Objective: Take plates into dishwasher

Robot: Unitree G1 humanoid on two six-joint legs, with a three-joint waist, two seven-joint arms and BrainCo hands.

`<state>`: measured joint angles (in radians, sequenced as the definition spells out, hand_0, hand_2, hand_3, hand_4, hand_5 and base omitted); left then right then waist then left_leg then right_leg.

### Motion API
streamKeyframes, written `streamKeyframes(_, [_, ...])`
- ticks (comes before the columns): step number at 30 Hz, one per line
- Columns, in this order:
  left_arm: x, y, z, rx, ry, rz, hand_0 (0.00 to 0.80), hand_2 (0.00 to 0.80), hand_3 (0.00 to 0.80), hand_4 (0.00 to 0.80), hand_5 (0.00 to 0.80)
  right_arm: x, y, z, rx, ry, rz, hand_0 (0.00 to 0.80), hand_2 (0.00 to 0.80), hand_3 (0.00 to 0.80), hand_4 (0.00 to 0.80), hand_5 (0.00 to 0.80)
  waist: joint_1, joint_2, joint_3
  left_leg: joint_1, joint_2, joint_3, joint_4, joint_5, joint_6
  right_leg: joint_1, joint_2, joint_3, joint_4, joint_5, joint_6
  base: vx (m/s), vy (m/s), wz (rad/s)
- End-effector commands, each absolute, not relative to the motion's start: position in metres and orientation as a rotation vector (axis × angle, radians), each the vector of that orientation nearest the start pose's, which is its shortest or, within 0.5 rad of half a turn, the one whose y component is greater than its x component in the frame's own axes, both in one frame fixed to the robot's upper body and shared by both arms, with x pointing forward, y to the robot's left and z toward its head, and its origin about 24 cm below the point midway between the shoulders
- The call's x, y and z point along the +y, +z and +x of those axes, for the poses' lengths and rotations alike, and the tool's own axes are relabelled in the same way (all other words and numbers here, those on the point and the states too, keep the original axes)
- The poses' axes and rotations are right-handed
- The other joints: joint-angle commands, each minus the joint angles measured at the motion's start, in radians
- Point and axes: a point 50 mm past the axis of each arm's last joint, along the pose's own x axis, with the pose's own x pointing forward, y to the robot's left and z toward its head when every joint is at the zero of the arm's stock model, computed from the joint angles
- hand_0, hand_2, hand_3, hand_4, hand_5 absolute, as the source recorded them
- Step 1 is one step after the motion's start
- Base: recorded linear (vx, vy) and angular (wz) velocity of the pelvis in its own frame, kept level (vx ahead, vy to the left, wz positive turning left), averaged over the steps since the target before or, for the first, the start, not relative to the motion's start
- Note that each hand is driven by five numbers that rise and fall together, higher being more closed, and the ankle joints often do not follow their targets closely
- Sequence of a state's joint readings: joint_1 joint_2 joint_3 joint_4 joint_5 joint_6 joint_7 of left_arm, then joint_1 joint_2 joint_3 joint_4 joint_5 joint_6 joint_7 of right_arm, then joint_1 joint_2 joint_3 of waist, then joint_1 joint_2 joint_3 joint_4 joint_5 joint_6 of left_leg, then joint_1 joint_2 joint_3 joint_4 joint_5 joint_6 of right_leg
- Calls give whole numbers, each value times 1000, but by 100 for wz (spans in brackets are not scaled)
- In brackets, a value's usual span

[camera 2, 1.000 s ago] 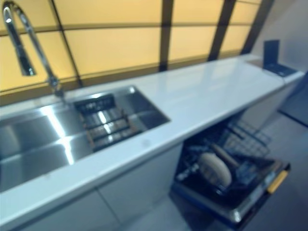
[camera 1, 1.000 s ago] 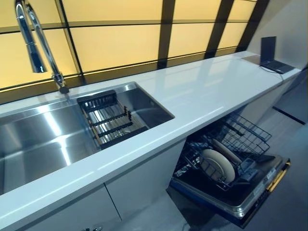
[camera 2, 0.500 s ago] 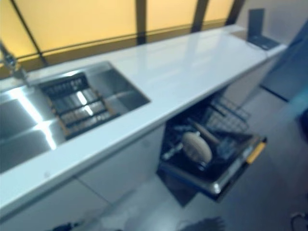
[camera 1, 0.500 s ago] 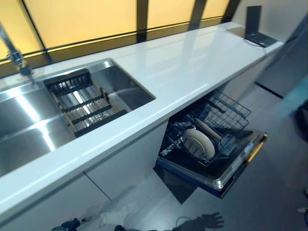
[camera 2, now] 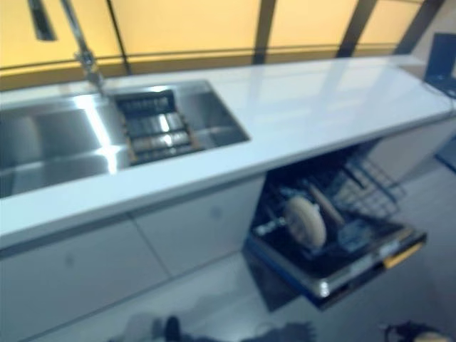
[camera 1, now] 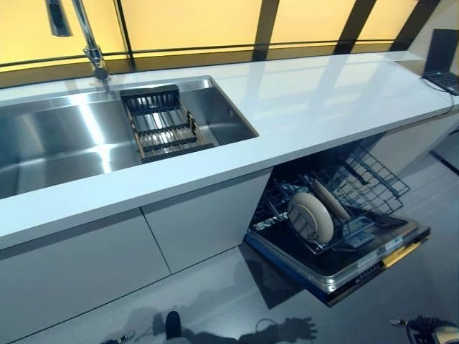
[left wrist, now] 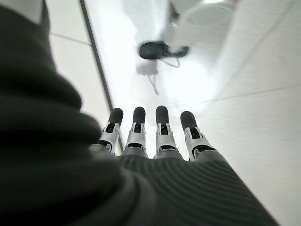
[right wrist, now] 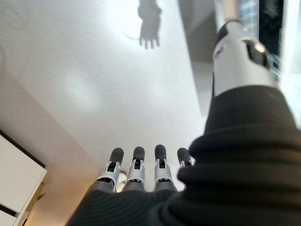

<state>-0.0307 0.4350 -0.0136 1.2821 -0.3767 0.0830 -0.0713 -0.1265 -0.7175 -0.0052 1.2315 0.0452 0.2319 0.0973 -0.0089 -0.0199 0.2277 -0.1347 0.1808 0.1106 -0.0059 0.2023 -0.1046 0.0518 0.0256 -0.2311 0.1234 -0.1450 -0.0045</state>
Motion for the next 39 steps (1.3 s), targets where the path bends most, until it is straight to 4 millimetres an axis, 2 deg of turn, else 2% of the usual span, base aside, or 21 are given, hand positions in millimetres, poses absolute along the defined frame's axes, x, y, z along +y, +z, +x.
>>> streamKeyframes(1, [318, -134, 88, 1199, 470, -28, 0, 0, 0, 0, 0, -410, -60, 125, 1252, -529, -461, 0, 0, 0, 0, 0, 18, -19, 2, -47, -62, 162, -70, -60, 6, 49, 17, -24, -51, 4, -8, -125, -141, 55])
streamKeyframes(2, [317, -134, 88, 1197, 464, -27, 0, 0, 0, 0, 0, -409, -62, 123, 1260, -535, -457, 0, 0, 0, 0, 0, 18, -21, 2, -48, -61, 175, -36, -66, 6, 51, 11, -32, -62, 11, -9, -140, -140, 51])
streamKeyframes(4, [314, -136, 88, 1191, 435, -25, 0, 0, 0, 0, 0, -406, -70, 111, 1299, -572, -421, 0, 0, 0, 0, 0, 20, -37, 3, -56, -56, 203, 157, -153, 32, 53, -17, -58, -99, 38, -14, -168, -116, 49])
streamKeyframes(5, [312, -136, 87, 1183, 418, -25, 0, 0, 0, 0, 0, -405, -74, 101, 1335, -590, -400, 0, 0, 0, 0, 0, 25, -51, 6, -50, -58, 190, 303, -241, 67, 49, -37, -62, -121, 57, -11, -152, -46, 47])
streamKeyframes(7, [313, -136, 87, 1177, 411, -21, 0, 0, 0, 0, 0, -406, -76, 89, 1365, -597, -385, 0, 0, 0, 0, 0, 30, -57, -1, 1, -83, 154, 400, -318, 102, 41, -46, -53, -137, 78, 3, -89, 57, 24])
streamKeyframes(10, [314, -135, 89, 1176, 390, -16, 0, 0, 0, 0, 0, -412, -75, 77, 1398, -586, -408, 0, 0, 0, 0, 0, 21, -48, -22, 83, -113, 115, 449, -343, 110, 21, -28, -21, -134, 77, 6, -87, 130, 16])
streamKeyframes(12, [313, -133, 98, 1153, 358, -23, 0, 0, 0, 0, 0, -415, -71, 79, 1396, -574, -428, 0, 0, 0, 0, 0, 7, -22, -30, 188, -159, 64, 271, -366, 109, -43, -12, -4, -82, 79, 23, -251, 250, 17])
streamKeyframes(14, [310, -126, 124, 1099, 305, -18, 0, 0, 0, 0, 0, -415, -67, 92, 1341, -601, -399, 0, 0, 0, 0, 0, -19, 3, -6, 229, -206, 57, 54, -360, 125, -160, -13, -34, -29, 116, 58, -468, 262, -3])
streamKeyframes(17, [301, -120, 150, 1025, 261, -4, 0, 0, 0, 0, 0, -413, -65, 106, 1322, -601, -391, 0, 0, 0, 0, 0, -32, 11, 43, 221, -227, 41, 9, -352, 139, -239, -26, -23, -26, 183, 95, -439, 163, -4])
streamKeyframes(18, [299, -119, 154, 1007, 256, -2, 0, 0, 0, 0, 0, -413, -65, 105, 1337, -581, -400, 0, 0, 0, 0, 0, -32, 10, 56, 218, -233, 58, 7, -355, 142, -242, -40, -36, -59, 219, 117, -322, 124, 19])
streamKeyframes(21, [304, -120, 145, 1031, 271, 21, 0, 0, 0, 0, 0, -415, -64, 102, 1355, -573, -416, 0, 0, 0, 0, 0, -21, 2, 66, 224, -238, 70, -9, -348, 143, -242, -48, -73, -82, 244, 142, -238, 56, 8])
streamKeyframes(23, [314, -121, 133, 1060, 305, 41, 0, 0, 0, 0, 0, -414, -66, 97, 1397, -544, -406, 0, 0, 0, 0, 0, -14, -8, 67, 218, -236, 91, -10, -344, 150, -244, -55, -102, -54, 235, 146, -190, -18, -30])
streamKeyframes(24, [319, -120, 129, 1073, 329, 43, 0, 0, 0, 0, 0, -413, -67, 96, 1412, -534, -404, 0, 0, 0, 0, 0, -7, -10, 67, 212, -233, 105, -9, -340, 155, -244, -72, -130, -19, 225, 147, -208, -7, -47])
streamKeyframes(25, [327, -118, 125, 1088, 359, 36, 0, 0, 0, 0, 0, -412, -69, 93, 1414, -534, -399, 0, 0, 0, 0, 0, 2, -4, 73, 202, -221, 117, 2, -332, 163, -240, -115, -142, 59, 215, 136, -174, -14, -45])
streamKeyframes(27, [334, -117, 118, 1109, 391, 24, 0, 0, 0, 0, 0, -410, -72, 90, 1418, -537, -380, 0, 0, 0, 0, 0, 7, 6, 77, 184, -203, 121, 25, -332, 174, -227, -161, -108, 118, 200, 112, -129, -64, -36])
streamKeyframes(30, [337, -118, 108, 1135, 419, -4, 0, 0, 0, 0, 0, -405, -78, 84, 1430, -569, -345, 0, 0, 0, 0, 0, 19, 13, 67, 143, -171, 115, 102, -365, 191, -171, -236, -56, 69, 207, 90, -60, -170, 0])
streamKeyframes(31, [339, -119, 102, 1145, 439, -27, 0, 0, 0, 0, 0, -399, -83, 83, 1419, -588, -325, 0, 0, 0, 0, 0, 32, 12, 59, 111, -150, 119, 174, -395, 196, -149, -294, -35, 12, 252, 98, -42, -273, -30])
streamKeyframes(32, [339, -120, 99, 1149, 457, -42, 0, 0, 0, 0, 0, -394, -87, 85, 1404, -605, -306, 0, 0, 0, 0, 0, 33, 7, 61, 87, -119, 141, 242, -422, 196, -157, -295, -17, 39, 232, 95, -35, -384, -48])
streamKeyframes(34, [336, -122, 97, 1162, 494, -55, 0, 0, 0, 0, 0, -383, -95, 86, 1402, -629, -276, 0, 0, 0, 0, 0, 35, -5, 64, 51, -77, 176, 353, -468, 185, -144, -279, -43, 21, 200, 107, 9, -397, -47])
streamKeyframes(36, [336, -122, 97, 1147, 508, -67, 0, 0, 0, 0, 0, -372, -103, 88, 1365, -657, -217, 0, 0, 0, 0, 0, 22, -4, 87, 40, -60, 177, 369, -466, 178, -169, -257, 12, 76, 190, 115, -22, -321, -28])
streamKeyframes(39, [329, -123, 107, 1111, 435, -56, 0, 0, 0, 0, 0, -359, -112, 85, 1326, -725, -88, 0, 0, 0, 0, 0, 7, 3, 110, 45, -58, 188, 332, -441, 169, -171, -256, -4, 56, 183, 123, -31, -242, -16])
